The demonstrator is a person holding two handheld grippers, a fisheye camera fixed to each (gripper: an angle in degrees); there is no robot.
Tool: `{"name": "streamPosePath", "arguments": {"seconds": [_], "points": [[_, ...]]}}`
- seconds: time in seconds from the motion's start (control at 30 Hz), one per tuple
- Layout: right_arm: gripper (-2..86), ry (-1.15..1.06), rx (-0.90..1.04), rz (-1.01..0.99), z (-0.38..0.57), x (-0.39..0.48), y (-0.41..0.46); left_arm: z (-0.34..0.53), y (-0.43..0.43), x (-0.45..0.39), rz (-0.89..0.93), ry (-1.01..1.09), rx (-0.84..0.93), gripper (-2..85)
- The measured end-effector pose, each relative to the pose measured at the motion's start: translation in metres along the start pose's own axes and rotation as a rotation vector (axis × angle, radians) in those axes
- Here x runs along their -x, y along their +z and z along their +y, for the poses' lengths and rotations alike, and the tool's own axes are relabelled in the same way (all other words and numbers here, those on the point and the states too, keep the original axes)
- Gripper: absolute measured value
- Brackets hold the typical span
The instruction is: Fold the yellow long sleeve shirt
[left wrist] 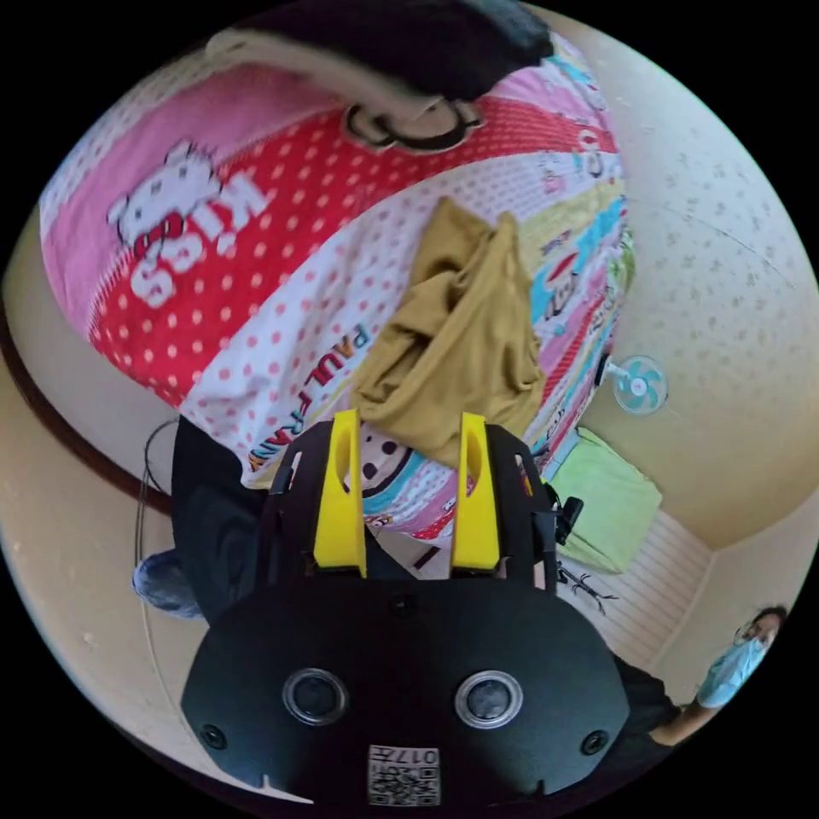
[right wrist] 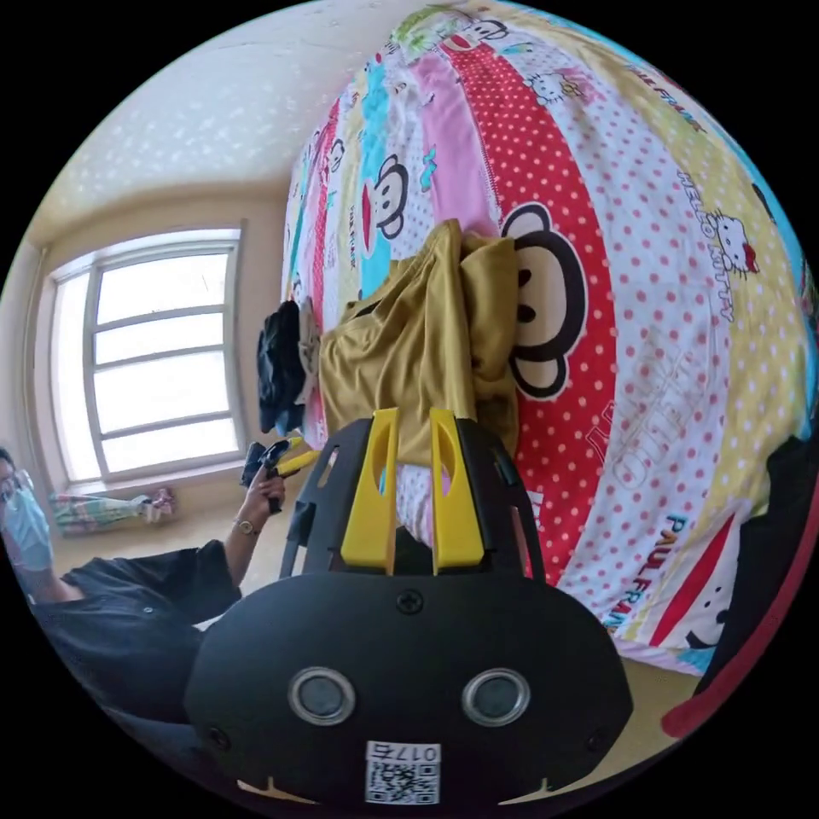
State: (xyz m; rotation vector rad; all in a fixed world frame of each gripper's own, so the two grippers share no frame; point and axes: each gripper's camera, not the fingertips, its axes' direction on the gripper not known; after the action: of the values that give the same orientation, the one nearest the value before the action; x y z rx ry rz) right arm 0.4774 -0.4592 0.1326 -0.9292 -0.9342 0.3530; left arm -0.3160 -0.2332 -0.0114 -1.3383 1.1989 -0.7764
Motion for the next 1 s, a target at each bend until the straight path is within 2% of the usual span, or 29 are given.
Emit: {"name": "streamPosePath", "arguments": {"seconds": [0.13,0.2,0.23,0.27,0.33,0.43,0.5,0.53,0.6,0.67,0.73,0.83,0.93,1.0], "points": [[4.3,-0.224,0.049,0.272,-0.018,0.037,0.042,0.0,0.057,0.025,0.031,-0.104,0.026,13.1],[2.2,-0.249,0.216,0.625,-0.025,0.031,0.085,0.007,0.059,0.017,0.046,-0.112,-0.014,8.0],[2.0,-0.242,0.263,0.707,-0.025,0.025,0.094,0.015,0.054,0.004,0.087,-0.092,-0.051,5.3],[1.4,-0.239,0.334,0.759,-0.022,0.015,0.104,0.024,0.047,-0.015,0.093,-0.056,-0.085,5.2],[1.0,-0.21,0.302,0.767,-0.017,0.013,0.094,0.041,0.04,-0.063,0.072,0.107,-0.11,5.0],[0.7,-0.164,0.172,0.669,0.006,0.013,0.058,0.084,0.06,-0.168,-0.073,0.45,-0.071,5.0],[0.6,-0.051,0.076,0.52,0.036,-0.008,0.025,0.117,0.092,-0.225,-0.148,0.643,-0.022,5.0],[0.6,-0.003,0.062,0.474,0.044,-0.017,0.018,0.139,0.119,-0.255,-0.185,0.75,0.028,5.0],[0.6,0.228,0.067,0.258,0.076,-0.065,-0.002,0.169,0.166,-0.285,-0.251,0.873,0.149,5.2],[0.6,0.35,0.077,0.134,0.102,-0.097,-0.013,0.206,0.223,-0.298,-0.334,0.986,0.347,7.1],[0.7,0.393,0.082,0.07,0.123,-0.119,-0.024,0.222,0.242,-0.291,-0.316,1.002,0.43,8.7],[1.1,0.395,0.12,0.031,0.144,-0.142,-0.039,0.216,0.247,-0.26,-0.291,0.902,0.434,11.3],[2.1,0.375,0.085,-0.084,0.153,-0.158,-0.054,0.178,0.231,-0.215,-0.387,0.673,0.258,12.9],[5.1,0.395,-0.026,-0.278,0.157,-0.173,-0.065,0.149,0.222,-0.187,-0.37,0.527,0.166,14.3]]}}
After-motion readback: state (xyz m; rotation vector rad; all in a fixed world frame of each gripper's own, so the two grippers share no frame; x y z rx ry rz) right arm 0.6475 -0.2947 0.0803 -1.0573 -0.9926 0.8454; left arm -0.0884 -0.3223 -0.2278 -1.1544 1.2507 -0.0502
